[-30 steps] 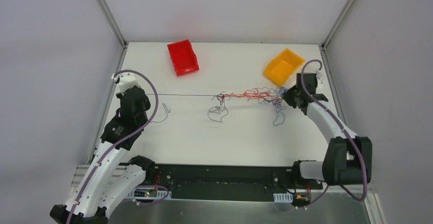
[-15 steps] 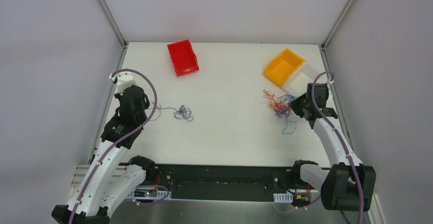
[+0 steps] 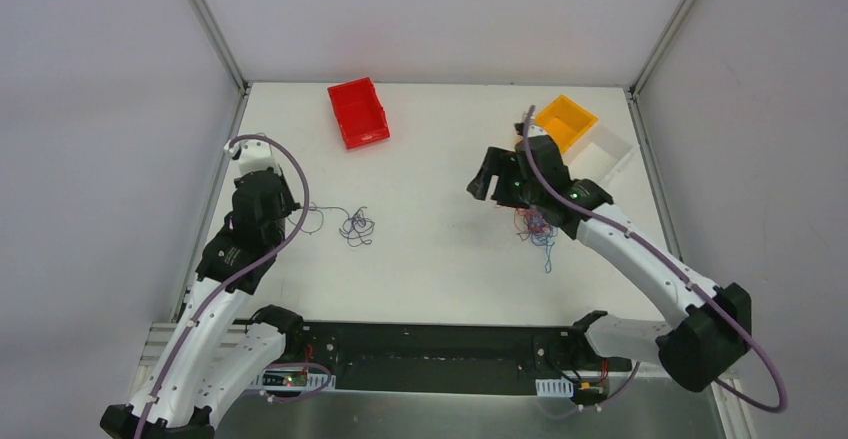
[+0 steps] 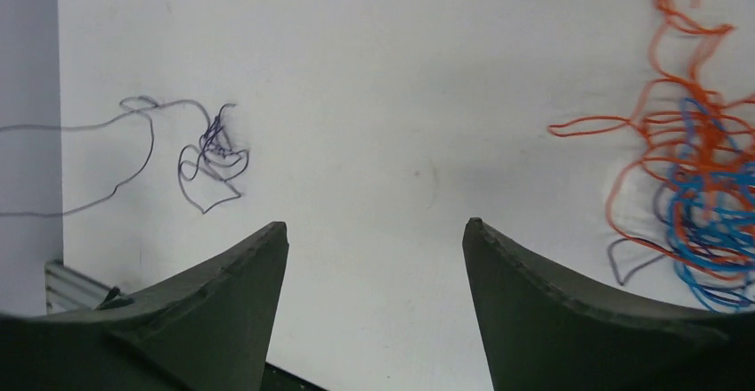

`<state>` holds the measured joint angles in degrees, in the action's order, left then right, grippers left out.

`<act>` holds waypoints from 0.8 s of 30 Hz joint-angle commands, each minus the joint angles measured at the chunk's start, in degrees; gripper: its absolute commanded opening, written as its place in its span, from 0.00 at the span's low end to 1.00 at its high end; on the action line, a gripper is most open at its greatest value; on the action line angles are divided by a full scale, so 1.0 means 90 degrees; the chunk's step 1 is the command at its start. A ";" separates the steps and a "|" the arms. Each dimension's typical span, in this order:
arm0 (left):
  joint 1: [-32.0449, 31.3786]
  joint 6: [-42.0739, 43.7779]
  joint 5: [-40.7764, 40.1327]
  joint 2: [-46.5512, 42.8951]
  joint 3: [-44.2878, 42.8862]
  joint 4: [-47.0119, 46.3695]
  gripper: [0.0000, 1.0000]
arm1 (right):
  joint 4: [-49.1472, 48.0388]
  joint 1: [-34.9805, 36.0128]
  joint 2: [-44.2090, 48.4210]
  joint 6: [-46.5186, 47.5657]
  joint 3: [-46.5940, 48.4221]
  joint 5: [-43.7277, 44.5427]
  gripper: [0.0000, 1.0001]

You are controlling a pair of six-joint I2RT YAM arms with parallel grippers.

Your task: Untangle the cables

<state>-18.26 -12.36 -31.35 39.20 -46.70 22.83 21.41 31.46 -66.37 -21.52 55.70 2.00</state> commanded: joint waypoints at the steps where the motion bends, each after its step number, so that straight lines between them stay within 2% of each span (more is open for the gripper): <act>1: 0.0056 0.0139 0.0237 -0.0182 -0.0009 -0.0261 0.00 | -0.0116 0.0966 -0.1024 0.0243 0.0687 0.0040 0.75; 6: 0.0056 0.0046 0.0450 -0.0285 0.0018 -0.0270 0.00 | -0.0912 0.1956 -0.2375 -0.0169 0.1333 -0.0117 0.80; 8: 0.0056 0.0005 0.0480 -0.0330 0.0014 -0.0271 0.00 | -0.1147 0.2284 -0.2929 -0.0121 0.1692 -0.0489 0.83; 12: 0.0056 -0.0120 0.0477 -0.0441 0.0040 -0.0294 0.00 | -0.1375 0.2768 -0.3940 0.0104 0.2457 -0.0589 0.84; 18: 0.0056 -0.0125 0.0333 -0.0586 0.0115 -0.0330 0.00 | -0.1506 0.3068 -0.5070 0.0247 0.3176 -0.0646 0.83; 24: 0.0066 -0.0190 0.0408 -0.0642 0.0151 -0.0349 0.00 | -0.1449 0.3253 -0.5763 0.0347 0.3681 -0.0553 0.79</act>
<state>-18.26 -13.10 -27.53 33.89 -45.60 21.71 9.32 59.90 -115.70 -19.97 84.73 -3.31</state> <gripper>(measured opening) 0.009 0.800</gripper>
